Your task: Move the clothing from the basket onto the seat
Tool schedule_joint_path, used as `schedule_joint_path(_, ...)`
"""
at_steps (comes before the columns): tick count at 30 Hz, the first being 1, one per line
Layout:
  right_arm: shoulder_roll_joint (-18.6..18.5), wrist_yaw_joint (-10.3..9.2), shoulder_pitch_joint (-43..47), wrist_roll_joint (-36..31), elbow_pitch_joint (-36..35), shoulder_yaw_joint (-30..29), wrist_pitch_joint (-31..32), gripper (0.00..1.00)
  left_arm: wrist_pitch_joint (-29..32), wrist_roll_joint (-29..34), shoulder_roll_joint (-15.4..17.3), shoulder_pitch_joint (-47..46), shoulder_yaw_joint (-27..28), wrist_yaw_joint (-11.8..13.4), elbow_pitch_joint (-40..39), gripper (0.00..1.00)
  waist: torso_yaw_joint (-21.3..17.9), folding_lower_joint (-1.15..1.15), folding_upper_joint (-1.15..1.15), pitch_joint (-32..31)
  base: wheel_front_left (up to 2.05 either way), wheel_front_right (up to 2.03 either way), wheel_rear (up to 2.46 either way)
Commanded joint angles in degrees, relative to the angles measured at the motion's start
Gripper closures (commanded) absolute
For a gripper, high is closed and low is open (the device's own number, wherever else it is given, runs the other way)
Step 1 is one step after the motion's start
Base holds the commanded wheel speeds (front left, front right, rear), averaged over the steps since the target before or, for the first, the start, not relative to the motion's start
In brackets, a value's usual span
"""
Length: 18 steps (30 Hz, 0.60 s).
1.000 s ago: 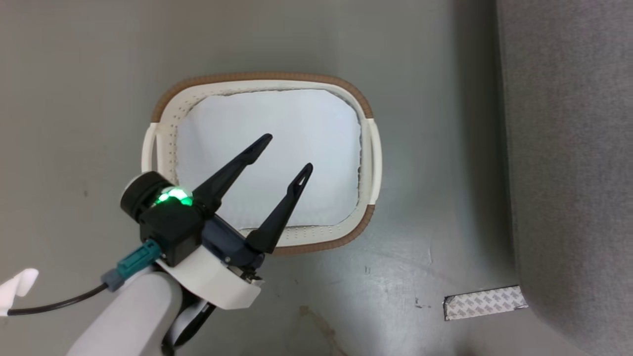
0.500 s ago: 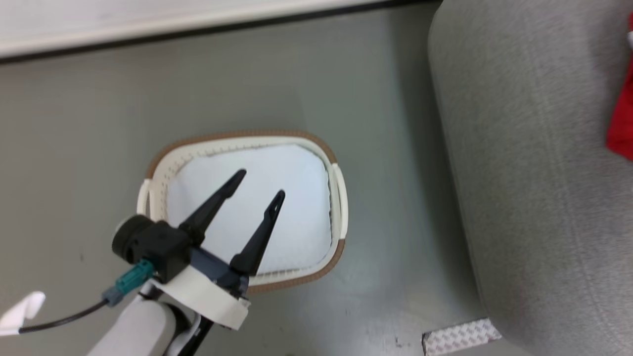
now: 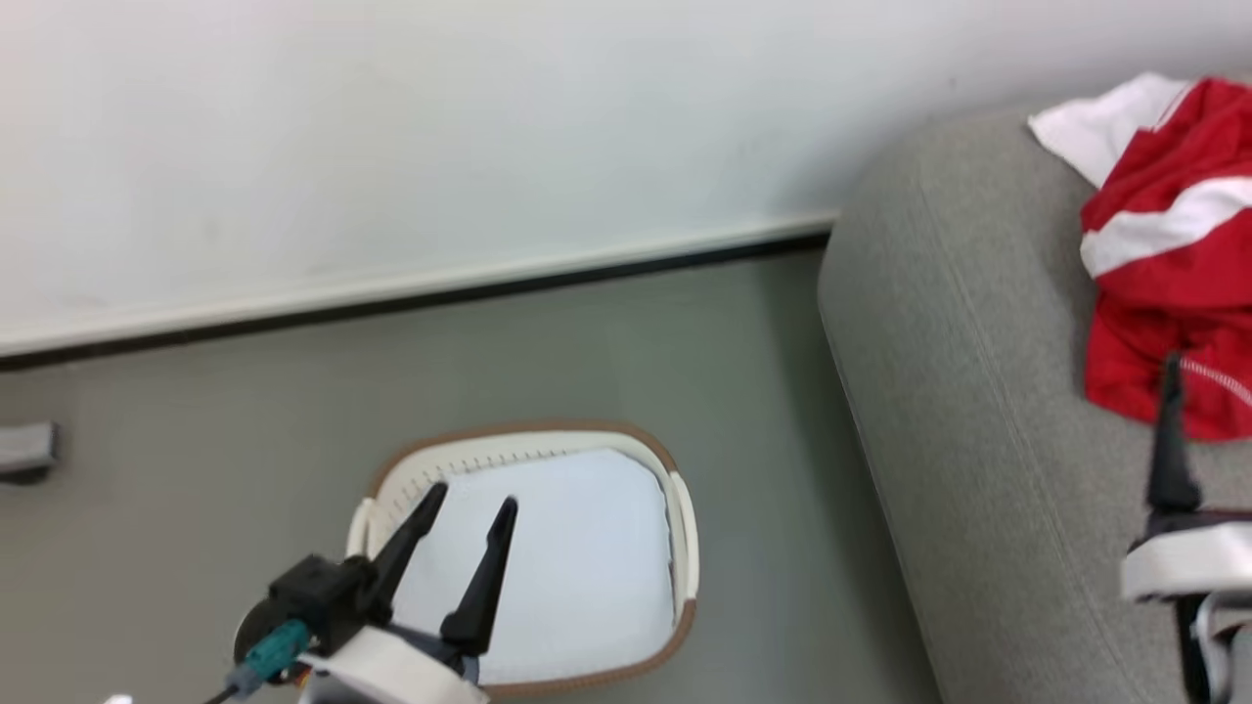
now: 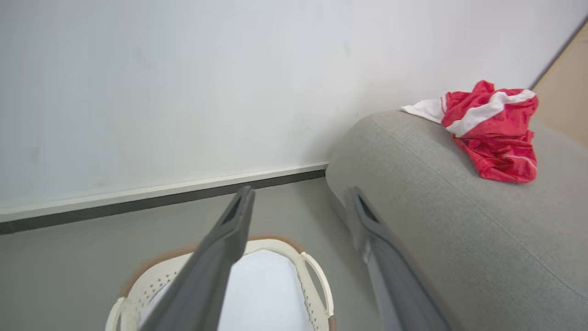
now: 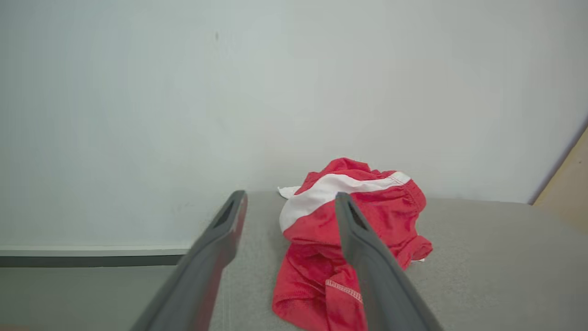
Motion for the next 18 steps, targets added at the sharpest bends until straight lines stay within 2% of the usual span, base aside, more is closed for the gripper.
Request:
schedule_joint_path(1,0.2,-0.15,1.8,0.7,-1.0,0.9,-0.2,0.00,-0.4,0.1,-0.1,1.5,0.7,0.3,0.5,0.00,2.4,0.02,0.00,-4.3,0.00,0.00,0.00)
schedule_joint_path(8,0.0,-0.15,12.3,6.2,-5.9,8.2,-0.2,0.00,-0.3,2.2,-2.3,7.9,5.7,1.6,3.7,0.00,5.4,0.02,0.00,-10.0,0.00,0.00,0.00)
schedule_joint_path(13,0.0,-0.15,18.1,9.7,-6.4,10.7,-0.2,0.00,-0.3,4.9,-4.9,12.0,10.4,0.3,4.7,0.00,6.8,0.02,0.00,-13.0,0.00,0.00,0.00)
schedule_joint_path(18,0.0,-0.15,21.6,10.3,-5.1,14.0,-0.2,0.00,-0.4,8.2,-7.7,15.0,15.6,-1.2,5.2,0.00,7.4,0.02,0.00,-15.2,0.00,0.00,0.00)
